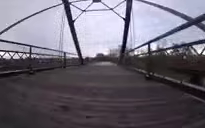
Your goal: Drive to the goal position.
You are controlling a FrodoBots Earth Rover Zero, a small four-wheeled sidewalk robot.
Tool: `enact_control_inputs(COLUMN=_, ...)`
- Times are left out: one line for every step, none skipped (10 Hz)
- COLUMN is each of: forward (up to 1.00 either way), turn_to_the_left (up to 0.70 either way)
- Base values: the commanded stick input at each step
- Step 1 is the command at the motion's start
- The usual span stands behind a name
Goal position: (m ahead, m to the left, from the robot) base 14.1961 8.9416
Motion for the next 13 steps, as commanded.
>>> enact_control_inputs(forward=1.0, turn_to_the_left=-0.03)
enact_control_inputs(forward=1.0, turn_to_the_left=-0.03)
enact_control_inputs(forward=1.0, turn_to_the_left=-0.03)
enact_control_inputs(forward=1.0, turn_to_the_left=-0.03)
enact_control_inputs(forward=1.0, turn_to_the_left=-0.03)
enact_control_inputs(forward=1.0, turn_to_the_left=-0.03)
enact_control_inputs(forward=1.0, turn_to_the_left=-0.03)
enact_control_inputs(forward=1.0, turn_to_the_left=-0.03)
enact_control_inputs(forward=1.0, turn_to_the_left=-0.03)
enact_control_inputs(forward=1.0, turn_to_the_left=-0.03)
enact_control_inputs(forward=1.0, turn_to_the_left=-0.03)
enact_control_inputs(forward=1.0, turn_to_the_left=-0.03)
enact_control_inputs(forward=1.0, turn_to_the_left=-0.03)
